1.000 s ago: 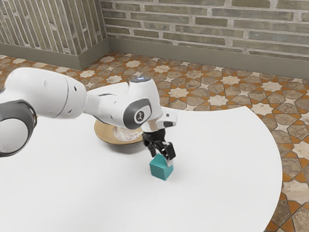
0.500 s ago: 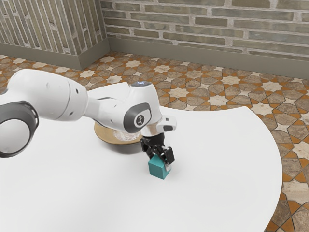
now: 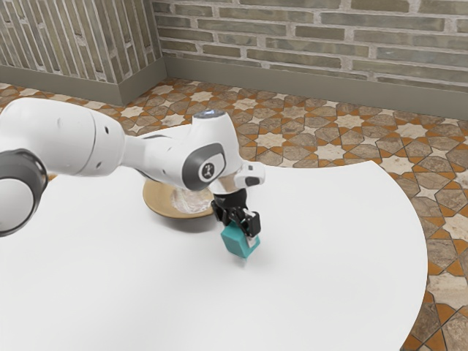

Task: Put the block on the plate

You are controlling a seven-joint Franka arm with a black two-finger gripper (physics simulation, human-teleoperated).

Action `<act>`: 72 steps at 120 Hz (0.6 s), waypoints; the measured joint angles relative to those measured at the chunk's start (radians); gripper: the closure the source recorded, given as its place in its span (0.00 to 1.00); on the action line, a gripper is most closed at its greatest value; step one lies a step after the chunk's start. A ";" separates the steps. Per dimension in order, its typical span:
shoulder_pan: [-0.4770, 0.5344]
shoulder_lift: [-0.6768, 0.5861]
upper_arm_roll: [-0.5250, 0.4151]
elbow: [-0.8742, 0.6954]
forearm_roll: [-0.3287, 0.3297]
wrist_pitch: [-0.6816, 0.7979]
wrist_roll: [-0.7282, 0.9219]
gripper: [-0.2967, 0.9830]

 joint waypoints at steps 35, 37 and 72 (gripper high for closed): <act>0.053 -0.033 0.037 0.066 0.005 0.000 -0.009 0.47; 0.058 -0.029 0.039 0.075 0.005 0.000 -0.009 0.47; 0.143 0.044 0.082 0.183 0.009 -0.010 -0.012 0.46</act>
